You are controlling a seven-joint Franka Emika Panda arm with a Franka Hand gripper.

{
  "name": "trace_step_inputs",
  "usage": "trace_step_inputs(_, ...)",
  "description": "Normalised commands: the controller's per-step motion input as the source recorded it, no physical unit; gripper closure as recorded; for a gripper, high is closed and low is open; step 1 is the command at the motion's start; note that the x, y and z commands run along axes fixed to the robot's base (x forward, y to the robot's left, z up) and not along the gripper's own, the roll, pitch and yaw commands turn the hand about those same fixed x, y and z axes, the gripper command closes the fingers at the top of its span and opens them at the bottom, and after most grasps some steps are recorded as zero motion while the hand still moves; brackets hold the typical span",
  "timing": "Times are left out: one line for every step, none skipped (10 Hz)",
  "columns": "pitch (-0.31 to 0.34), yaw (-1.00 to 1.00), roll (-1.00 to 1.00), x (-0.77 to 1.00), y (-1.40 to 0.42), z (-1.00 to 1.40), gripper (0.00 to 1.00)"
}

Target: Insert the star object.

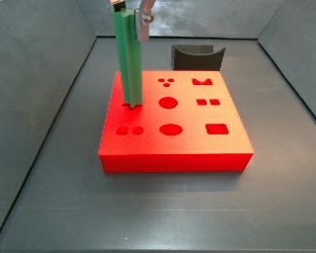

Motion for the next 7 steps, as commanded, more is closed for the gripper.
trace_step_inputs(-0.106, 0.0, -0.14, -0.06, 0.0, -0.21, 1.0)
trace_step_inputs(-0.103, 0.0, -0.13, -0.09, 0.0, -0.2, 1.0)
trace_step_inputs(-0.096, 0.0, -0.12, -0.04, 0.0, -0.21, 1.0)
trace_step_inputs(-0.064, 0.0, -0.07, -0.19, 0.0, -0.18, 1.0)
trace_step_inputs(-0.019, 0.06, -0.01, -0.21, 0.0, -0.02, 1.0)
trace_step_inputs(-0.04, 0.27, -0.03, -0.01, 0.0, -0.07, 1.0)
trace_step_inputs(-0.059, 0.36, -0.02, 0.0, 0.0, -0.07, 1.0)
